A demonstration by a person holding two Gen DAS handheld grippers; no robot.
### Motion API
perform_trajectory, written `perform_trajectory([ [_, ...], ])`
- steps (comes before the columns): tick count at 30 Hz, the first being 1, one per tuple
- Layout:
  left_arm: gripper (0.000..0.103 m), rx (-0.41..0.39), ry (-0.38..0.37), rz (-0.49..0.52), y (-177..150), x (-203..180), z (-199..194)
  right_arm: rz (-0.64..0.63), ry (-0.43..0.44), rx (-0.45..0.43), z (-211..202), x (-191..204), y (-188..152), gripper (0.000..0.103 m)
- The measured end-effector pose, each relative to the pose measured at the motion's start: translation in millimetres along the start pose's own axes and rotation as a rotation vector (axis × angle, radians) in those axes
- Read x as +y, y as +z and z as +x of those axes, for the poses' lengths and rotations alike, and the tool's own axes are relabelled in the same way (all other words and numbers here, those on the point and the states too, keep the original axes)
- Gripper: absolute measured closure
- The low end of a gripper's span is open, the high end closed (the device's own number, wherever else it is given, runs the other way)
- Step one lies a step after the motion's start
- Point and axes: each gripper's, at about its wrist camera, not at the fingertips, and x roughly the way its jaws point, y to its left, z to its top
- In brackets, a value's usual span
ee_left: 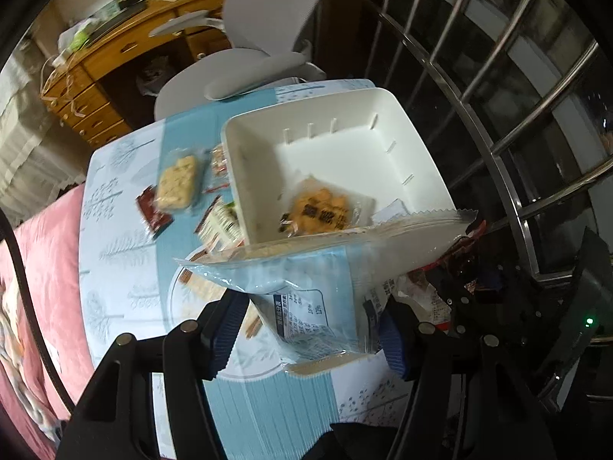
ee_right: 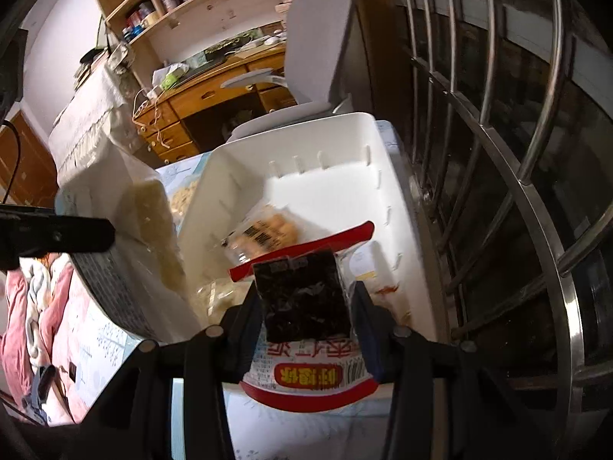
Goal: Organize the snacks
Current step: 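Lower both bags into the tray and open both tools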
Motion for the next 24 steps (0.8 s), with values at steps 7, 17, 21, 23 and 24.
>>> perform_trajectory([
  [7,0.039,0.022,0.041,0.008,29.3,-21.7,29.3,0.055,0.013,0.010,20.7,-26.9,9.5,0.058],
  [17,0.016,0.020,0.062,-0.022,36.3,-21.3,37.0,0.120,0.086,0.082,41.0,-38.5,7.0,0.040],
  [21,0.016,0.026,0.055,-0.056,28.4,-11.2,32.8,0.123,0.079,0.101,40.7,-37.8,5.4,0.029],
  [23,0.016,0.025,0.056,-0.065,23.3,-6.6,29.2,0.130,0.084,0.104,38.5,-38.7,3.7,0.029],
  [24,0.016,0.024,0.053,-0.071,19.6,-4.1,26.7,0.134,0.082,0.108,37.1,-39.2,2.9,0.029],
])
